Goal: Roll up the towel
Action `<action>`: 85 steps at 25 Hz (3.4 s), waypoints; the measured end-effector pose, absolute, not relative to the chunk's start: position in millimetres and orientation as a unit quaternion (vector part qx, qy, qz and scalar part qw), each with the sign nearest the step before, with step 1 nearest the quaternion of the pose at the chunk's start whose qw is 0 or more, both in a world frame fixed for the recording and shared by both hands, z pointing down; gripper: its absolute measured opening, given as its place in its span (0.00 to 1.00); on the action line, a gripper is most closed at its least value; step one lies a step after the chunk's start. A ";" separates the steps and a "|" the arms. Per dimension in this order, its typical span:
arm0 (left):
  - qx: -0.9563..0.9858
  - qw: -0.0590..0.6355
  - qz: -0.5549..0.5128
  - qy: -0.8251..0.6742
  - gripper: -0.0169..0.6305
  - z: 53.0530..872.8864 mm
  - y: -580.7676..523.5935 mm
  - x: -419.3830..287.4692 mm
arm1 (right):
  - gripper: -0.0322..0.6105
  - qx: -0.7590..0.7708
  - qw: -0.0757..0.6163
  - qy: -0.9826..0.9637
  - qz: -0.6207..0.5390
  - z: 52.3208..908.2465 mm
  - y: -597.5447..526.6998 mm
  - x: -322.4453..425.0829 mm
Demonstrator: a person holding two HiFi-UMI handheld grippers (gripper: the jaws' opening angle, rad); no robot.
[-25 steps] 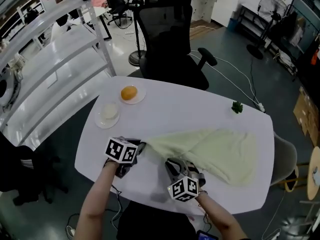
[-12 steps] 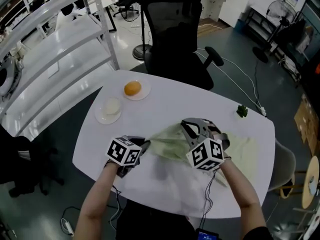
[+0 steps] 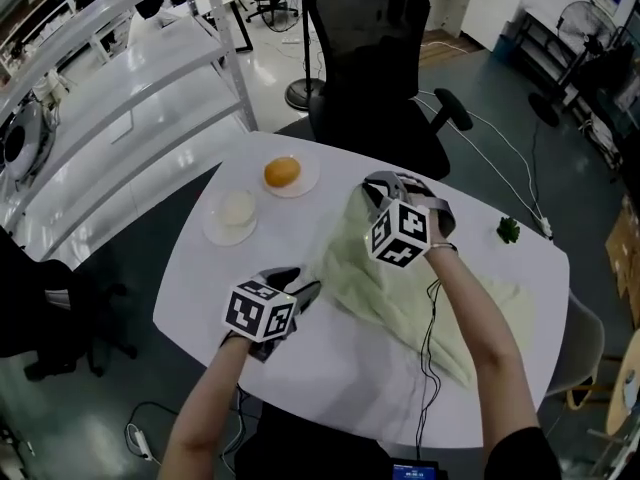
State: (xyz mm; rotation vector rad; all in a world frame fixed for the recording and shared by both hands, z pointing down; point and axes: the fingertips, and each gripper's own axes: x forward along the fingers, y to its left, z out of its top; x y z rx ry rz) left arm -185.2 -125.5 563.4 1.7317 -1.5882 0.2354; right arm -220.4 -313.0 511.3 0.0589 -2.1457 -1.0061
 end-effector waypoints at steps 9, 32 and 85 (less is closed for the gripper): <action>0.670 0.389 0.210 -0.596 0.37 616.0 -120.9 -181.5 | 0.44 0.050 0.351 -0.878 -0.320 497.8 -308.2 -194.7; 0.704 0.477 0.262 -0.456 0.07 581.0 -93.9 -177.8 | 0.38 0.056 0.388 -0.911 -0.131 567.1 -106.4 6.1; 0.684 0.385 0.065 -0.616 0.19 570.4 -20.2 -218.9 | 0.09 0.082 0.362 -0.926 0.066 536.3 -125.1 -86.4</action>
